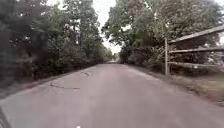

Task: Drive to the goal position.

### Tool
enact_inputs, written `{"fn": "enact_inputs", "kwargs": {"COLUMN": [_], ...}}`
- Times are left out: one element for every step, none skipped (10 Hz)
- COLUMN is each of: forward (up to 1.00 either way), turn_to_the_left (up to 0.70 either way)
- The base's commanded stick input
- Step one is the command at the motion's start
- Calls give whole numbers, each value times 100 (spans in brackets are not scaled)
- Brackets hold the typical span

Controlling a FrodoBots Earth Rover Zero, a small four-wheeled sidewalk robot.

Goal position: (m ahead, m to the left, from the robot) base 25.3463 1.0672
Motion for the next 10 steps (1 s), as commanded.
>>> {"fn": "enact_inputs", "kwargs": {"forward": [100, 100, 100, 100, 100, 100, 100, 100, 100, 100], "turn_to_the_left": [-5, -5, -5, -5, -5, -7, -7, -9, -11, -12]}}
